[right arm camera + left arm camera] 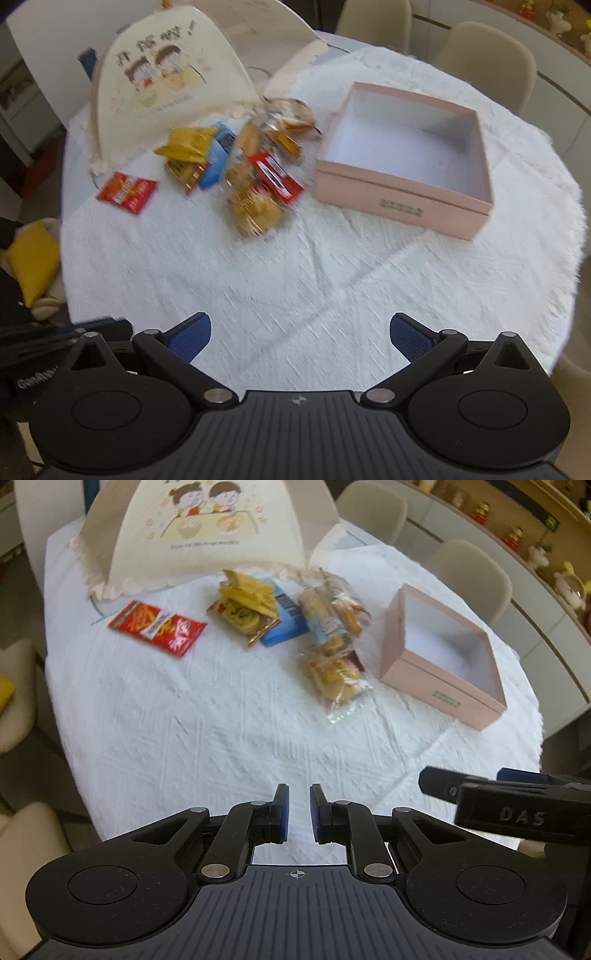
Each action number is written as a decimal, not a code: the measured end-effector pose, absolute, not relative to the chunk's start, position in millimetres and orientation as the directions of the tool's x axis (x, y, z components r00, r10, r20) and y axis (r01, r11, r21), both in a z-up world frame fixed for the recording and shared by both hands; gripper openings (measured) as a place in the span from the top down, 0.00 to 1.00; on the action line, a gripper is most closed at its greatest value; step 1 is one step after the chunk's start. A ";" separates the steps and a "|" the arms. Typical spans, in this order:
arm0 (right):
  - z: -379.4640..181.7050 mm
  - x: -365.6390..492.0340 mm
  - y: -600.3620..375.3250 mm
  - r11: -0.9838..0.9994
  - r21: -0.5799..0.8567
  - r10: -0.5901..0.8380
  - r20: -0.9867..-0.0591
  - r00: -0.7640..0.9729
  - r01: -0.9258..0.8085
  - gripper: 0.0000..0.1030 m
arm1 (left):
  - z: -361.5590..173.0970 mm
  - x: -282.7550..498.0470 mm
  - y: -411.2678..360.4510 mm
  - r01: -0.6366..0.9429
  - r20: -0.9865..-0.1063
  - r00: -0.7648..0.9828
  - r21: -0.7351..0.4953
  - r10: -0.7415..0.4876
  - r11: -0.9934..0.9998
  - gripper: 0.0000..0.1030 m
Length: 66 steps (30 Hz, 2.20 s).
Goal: Organize snacks
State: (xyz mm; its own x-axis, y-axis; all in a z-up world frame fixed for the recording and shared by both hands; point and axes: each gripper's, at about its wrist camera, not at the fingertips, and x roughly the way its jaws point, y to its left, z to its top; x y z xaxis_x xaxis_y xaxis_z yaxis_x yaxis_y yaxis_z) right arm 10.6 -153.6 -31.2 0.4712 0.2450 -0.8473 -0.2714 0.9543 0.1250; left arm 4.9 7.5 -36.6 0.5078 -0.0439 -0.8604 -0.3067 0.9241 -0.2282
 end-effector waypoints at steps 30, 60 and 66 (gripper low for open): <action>-63.3 234.8 73.3 0.863 -0.022 0.276 -0.816 0.507 -0.505 0.00 | -133.0 168.0 272.9 -0.578 -0.805 0.593 -0.395 0.035 0.714 0.78; -81.0 172.9 -79.8 0.556 0.318 0.610 -0.784 0.116 -0.768 0.16 | -86.0 65.0 102.7 -0.545 -0.791 0.609 -0.361 0.061 0.756 0.67; -80.3 139.5 -164.7 0.631 0.162 0.522 -0.813 0.260 -0.759 0.16 | -80.2 80.5 74.3 -0.501 -0.785 0.618 -0.345 0.049 0.794 0.67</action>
State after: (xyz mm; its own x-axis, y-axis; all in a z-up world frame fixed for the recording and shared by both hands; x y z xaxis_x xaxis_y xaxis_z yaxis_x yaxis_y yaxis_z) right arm 139.5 -164.7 -80.3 0.2598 0.5216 -0.8127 -0.7589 0.6307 0.1622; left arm 80.5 74.3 -80.2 0.6175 0.0489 -0.7850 -0.5009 0.7939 -0.3446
